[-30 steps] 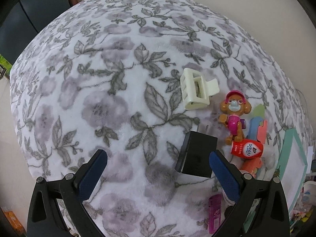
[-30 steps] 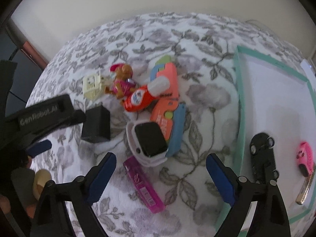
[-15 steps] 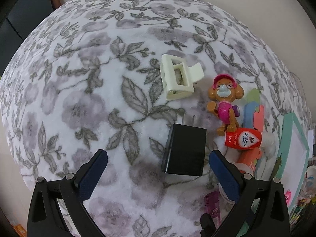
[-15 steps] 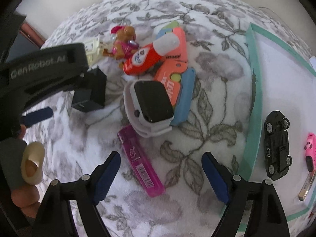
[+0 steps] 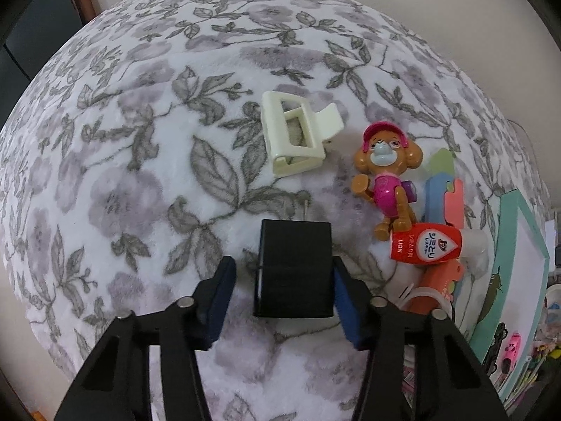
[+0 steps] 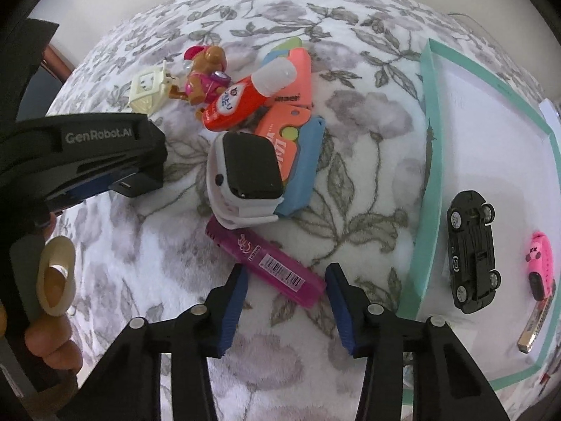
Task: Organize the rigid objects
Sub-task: 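Grasp the black charger block with the left tool while the right grasps the pink lighter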
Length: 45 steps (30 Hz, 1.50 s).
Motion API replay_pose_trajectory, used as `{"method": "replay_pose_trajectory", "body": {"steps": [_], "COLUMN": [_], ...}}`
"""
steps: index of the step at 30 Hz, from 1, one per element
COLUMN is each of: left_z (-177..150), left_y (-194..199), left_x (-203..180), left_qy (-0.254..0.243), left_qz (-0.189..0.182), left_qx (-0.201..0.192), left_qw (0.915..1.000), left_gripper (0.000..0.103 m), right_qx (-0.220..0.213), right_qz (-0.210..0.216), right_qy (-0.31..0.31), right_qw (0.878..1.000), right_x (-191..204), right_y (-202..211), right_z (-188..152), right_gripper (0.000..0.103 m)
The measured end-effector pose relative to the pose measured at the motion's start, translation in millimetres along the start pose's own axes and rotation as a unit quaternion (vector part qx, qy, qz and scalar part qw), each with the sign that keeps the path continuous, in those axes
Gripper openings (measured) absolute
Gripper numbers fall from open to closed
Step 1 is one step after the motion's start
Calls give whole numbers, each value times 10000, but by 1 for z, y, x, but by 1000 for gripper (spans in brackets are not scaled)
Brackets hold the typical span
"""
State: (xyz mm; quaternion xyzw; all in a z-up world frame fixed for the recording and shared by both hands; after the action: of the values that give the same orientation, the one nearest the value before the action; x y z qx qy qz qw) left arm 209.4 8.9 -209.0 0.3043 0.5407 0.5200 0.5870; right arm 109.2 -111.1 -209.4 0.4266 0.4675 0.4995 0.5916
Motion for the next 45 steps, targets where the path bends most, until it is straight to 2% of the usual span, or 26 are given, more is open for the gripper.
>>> {"method": "replay_pose_trajectory", "body": {"steps": [1,7,15,22,28,38,42,45], "left_z": [0,-4,-20,-35,-43,-41,-40,-40], "left_y": [0,2,5,7,11,9,9,7], "left_x": [-1,-6,3,14,20,20,20,21], "left_qy": [-19,-101,-132,-5,-13,25,47,73], "left_qz": [-19,117,405,333,325,317,309,305], "left_qx": [10,160,431,573,592,632,637,647], "left_qw": [10000,9998,9982,9978,9977,9975,9975,9974], "left_gripper": [43,43,43,43,43,43,43,43], "right_qx": [3,111,262,404,291,26,18,-17], "right_qz": [5,73,149,387,401,217,140,205], "right_qy": [15,81,234,442,434,452,509,369], "right_qw": [10000,9999,9993,9975,9978,9987,9986,9991], "right_x": [-1,-14,-2,18,25,22,24,23], "right_y": [0,3,7,11,10,10,10,9], "right_z": [-1,3,-8,-21,-21,6,17,19], "right_gripper": [46,38,29,22,24,27,38,38]}}
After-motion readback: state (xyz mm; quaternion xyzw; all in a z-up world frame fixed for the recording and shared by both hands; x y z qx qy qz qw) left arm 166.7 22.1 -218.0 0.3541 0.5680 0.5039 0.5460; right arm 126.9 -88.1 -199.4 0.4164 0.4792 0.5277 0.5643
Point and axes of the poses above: each gripper's, at about its wrist camera, not at the fingertips, and y roughly against the way its jaws point, x to its left, z to its top, the point moved 7 cm from there along -y, roughly the way its jaws point, and after that the axes turned 13 degrees about -z, right-handed, at the moved point
